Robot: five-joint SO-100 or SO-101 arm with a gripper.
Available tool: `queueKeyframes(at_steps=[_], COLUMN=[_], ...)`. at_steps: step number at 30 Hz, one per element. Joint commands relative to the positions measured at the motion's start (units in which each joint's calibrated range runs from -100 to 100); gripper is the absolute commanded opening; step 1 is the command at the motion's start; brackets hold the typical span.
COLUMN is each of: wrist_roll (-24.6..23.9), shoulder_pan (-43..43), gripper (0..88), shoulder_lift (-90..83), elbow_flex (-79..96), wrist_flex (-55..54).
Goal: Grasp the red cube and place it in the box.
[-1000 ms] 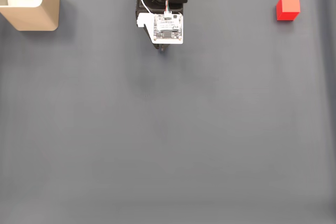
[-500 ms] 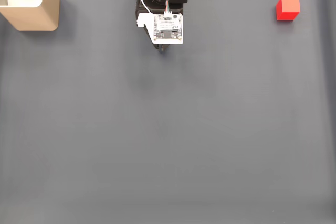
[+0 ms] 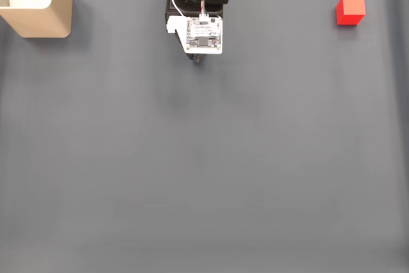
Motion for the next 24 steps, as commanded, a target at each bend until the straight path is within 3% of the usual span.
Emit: queueKeyframes(at_steps=[1, 11, 24], wrist_roll=[-0.05, 0.49, 0.05], shoulder_pan=[0.05, 0.19, -0.74], gripper=[0.0, 0.0, 0.0], shoulder_lift=[0.17, 8.15, 22.96], elbow_flex=[0.45, -6.94, -21.9], wrist_flex=[-3.72, -16.01, -20.85])
